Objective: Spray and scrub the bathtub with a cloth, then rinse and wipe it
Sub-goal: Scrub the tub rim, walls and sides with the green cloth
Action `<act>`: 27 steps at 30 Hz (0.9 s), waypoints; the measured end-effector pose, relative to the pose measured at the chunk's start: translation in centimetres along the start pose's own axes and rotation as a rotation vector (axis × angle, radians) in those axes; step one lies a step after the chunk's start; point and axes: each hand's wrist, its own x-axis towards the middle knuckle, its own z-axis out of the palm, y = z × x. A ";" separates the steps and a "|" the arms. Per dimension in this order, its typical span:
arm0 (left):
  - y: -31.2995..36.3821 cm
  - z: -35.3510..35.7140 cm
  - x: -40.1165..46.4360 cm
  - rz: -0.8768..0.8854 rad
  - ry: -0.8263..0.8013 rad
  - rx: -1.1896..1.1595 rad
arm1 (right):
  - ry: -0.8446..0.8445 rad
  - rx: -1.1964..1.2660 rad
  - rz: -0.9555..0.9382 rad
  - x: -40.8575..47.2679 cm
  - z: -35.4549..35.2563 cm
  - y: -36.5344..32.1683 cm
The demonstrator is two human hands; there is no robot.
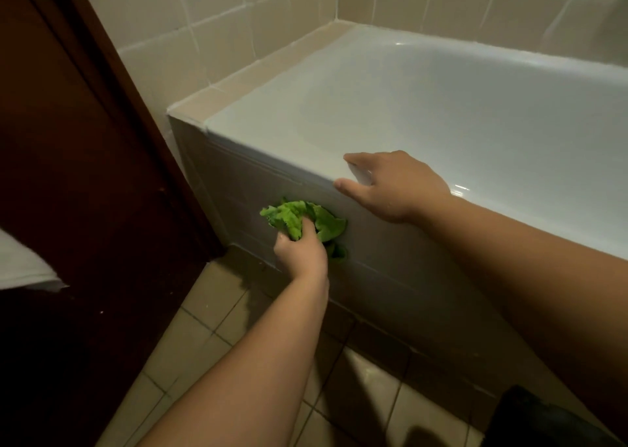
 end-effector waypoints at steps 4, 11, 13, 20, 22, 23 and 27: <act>-0.4 0.4 -3.1 -0.053 -0.082 0.002 | -0.018 -0.027 0.056 -1.7 -0.1 1.3; 3.0 0.7 -5.4 0.293 -0.144 0.036 | -0.045 -0.016 0.131 -4.5 -0.8 3.8; 2.9 0.4 -4.6 0.303 -0.055 0.107 | -0.066 -0.047 0.168 -4.9 -0.8 4.5; -1.1 0.5 -7.4 0.109 -0.129 0.171 | -0.041 -0.096 0.183 -5.5 -0.5 4.6; -1.3 0.9 -7.6 0.130 -0.171 0.133 | -0.031 -0.103 0.164 -5.4 -0.4 4.6; -1.1 1.0 -7.2 0.147 -0.181 0.108 | -0.026 -0.115 0.156 -5.3 -0.4 4.6; -0.9 0.7 -3.6 0.281 -0.079 0.136 | -0.020 -0.182 0.131 -4.9 0.0 4.8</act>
